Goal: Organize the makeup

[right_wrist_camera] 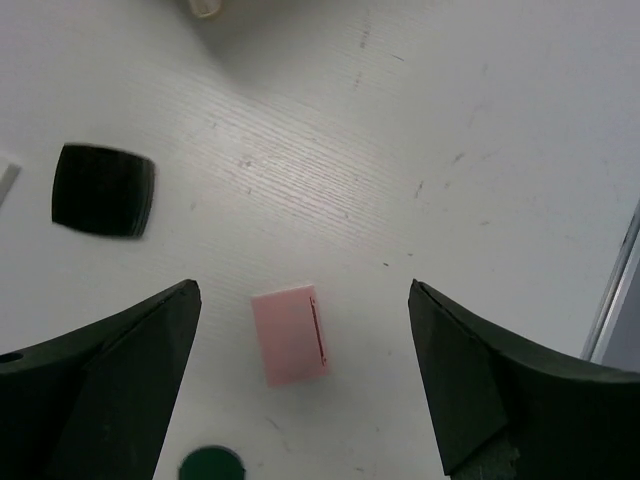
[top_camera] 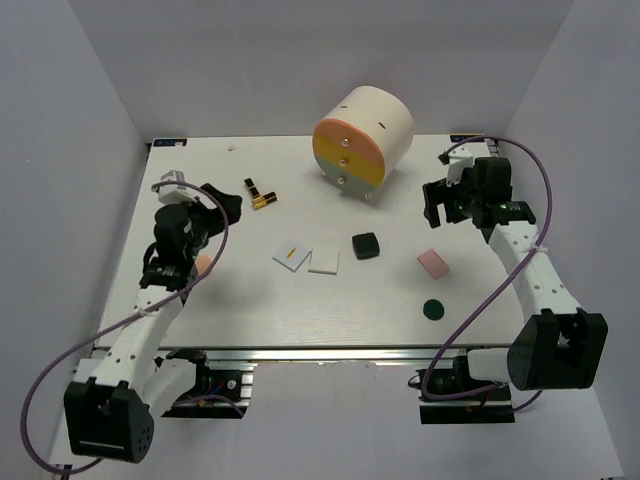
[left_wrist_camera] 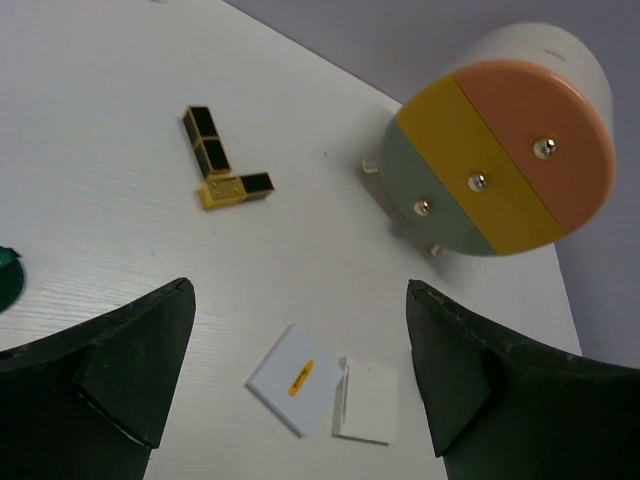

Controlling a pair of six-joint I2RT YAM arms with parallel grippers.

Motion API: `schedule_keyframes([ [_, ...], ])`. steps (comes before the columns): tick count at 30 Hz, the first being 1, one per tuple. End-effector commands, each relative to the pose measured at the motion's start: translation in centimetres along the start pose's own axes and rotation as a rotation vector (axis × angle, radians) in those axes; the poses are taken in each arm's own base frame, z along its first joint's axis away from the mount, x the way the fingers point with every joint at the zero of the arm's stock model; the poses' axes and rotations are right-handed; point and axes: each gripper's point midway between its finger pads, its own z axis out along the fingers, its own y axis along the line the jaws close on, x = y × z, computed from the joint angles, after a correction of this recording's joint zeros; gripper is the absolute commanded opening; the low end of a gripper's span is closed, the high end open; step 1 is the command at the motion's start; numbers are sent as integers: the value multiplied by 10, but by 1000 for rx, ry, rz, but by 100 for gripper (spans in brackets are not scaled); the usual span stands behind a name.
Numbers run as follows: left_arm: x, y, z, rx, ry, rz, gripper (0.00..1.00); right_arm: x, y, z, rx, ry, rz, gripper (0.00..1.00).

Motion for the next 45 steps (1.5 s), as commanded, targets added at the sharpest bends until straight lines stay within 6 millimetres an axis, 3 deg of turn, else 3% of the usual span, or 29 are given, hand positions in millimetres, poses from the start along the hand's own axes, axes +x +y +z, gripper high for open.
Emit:
schedule_keyframes([
  [1, 24, -45, 10, 159, 80, -24, 94, -30, 30, -26, -208, -132, -307, 89],
  [3, 36, -61, 25, 171, 105, -7, 85, -26, 55, -34, -325, -152, -404, 89],
  [4, 50, -77, 28, 202, 143, -6, 67, -26, 59, -35, -342, -158, -461, 89],
  [6, 68, -92, 48, 215, 207, -28, 50, -22, 73, -35, -383, -135, -489, 89],
  [7, 79, -102, 60, 223, 232, -60, 27, -25, 83, -37, -429, -148, -494, 89],
  [9, 87, -116, 69, 265, 257, -101, 16, -28, 92, -41, -484, -162, -486, 89],
  [11, 93, -134, 86, 305, 281, -174, 16, -38, 100, -42, -512, -189, -384, 87],
  [13, 93, -145, 100, 319, 293, -238, 32, -61, 106, -43, -532, -248, -291, 27],
  [14, 107, -144, 111, 307, 328, -254, 38, -71, 105, -42, -519, -265, -246, 1],
  [15, 95, -159, 119, 337, 311, -273, 43, -88, 103, -38, -506, -307, -212, 0],
  [16, 95, -165, 124, 337, 321, -307, 52, -102, 104, -42, -513, -324, -151, 0],
  [17, 96, -169, 130, 341, 326, -324, 55, -109, 105, -41, -520, -337, -128, 7],
  [18, 97, -175, 141, 344, 330, -338, 57, -114, 106, -36, -528, -335, -101, 46],
  [19, 95, -181, 146, 353, 327, -373, 60, -126, 107, -38, -537, -358, -90, 57],
  [21, 98, -191, 162, 362, 334, -415, 61, -129, 111, -31, -569, -345, -41, 65],
  [26, 101, -225, 190, 430, 331, -477, 60, -135, 116, -22, -610, -357, -2, 65],
  [31, 98, -245, 209, 486, 292, -539, 57, -135, 114, -18, -597, -363, -5, 61],
  [39, 100, -259, 223, 531, 286, -564, 56, -127, 113, -18, -583, -366, -23, 57],
  [45, 101, -252, 228, 504, 256, -591, 55, -120, 112, -18, -566, -359, -31, 57],
])
